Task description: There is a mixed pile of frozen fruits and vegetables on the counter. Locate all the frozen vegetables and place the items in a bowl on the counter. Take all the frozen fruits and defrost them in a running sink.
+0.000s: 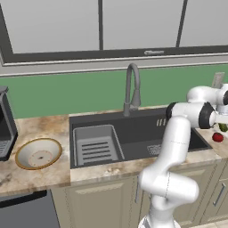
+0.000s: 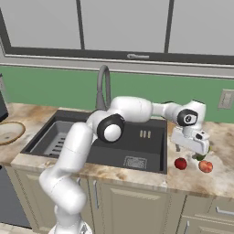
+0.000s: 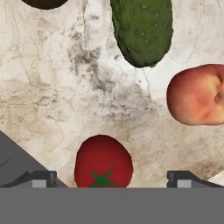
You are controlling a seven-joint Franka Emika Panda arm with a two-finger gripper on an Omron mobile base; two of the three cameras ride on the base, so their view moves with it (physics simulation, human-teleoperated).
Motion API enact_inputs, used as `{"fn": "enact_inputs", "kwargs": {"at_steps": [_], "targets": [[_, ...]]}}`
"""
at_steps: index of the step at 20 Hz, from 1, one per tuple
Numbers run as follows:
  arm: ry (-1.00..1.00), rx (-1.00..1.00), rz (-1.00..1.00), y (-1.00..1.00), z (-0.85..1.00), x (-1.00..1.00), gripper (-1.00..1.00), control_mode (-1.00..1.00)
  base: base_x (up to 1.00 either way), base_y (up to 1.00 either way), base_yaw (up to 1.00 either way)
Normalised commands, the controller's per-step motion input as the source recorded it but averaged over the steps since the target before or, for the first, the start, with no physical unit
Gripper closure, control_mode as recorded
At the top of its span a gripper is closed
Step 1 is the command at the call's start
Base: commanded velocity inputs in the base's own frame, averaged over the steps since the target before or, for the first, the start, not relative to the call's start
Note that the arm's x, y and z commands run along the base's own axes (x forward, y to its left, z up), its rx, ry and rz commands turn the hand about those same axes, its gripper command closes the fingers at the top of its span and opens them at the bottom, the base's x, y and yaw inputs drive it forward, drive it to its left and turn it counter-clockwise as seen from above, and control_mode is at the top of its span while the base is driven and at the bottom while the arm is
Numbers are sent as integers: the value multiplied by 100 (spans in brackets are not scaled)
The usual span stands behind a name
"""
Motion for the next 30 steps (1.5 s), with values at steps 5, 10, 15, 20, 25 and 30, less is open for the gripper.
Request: {"fn": "enact_inputs", "kwargs": {"at_steps": [5,10,15,20,25,30], "targets": [[0,0,-1,3,-19,0,-100,-100,0,0,0],[0,0,-3,0,-27,-5,-100,-100,0,0,0],[0,0,-2,0,-30,-2,-100,-100,0,0,0],[0,0,-3,1,-23,-1,-100,-100,0,0,0],[1,0,-3,1,-21,0,100,-100,0,0,0],[0,1,-2,2,-3,0,100,-100,0,0,0]]}}
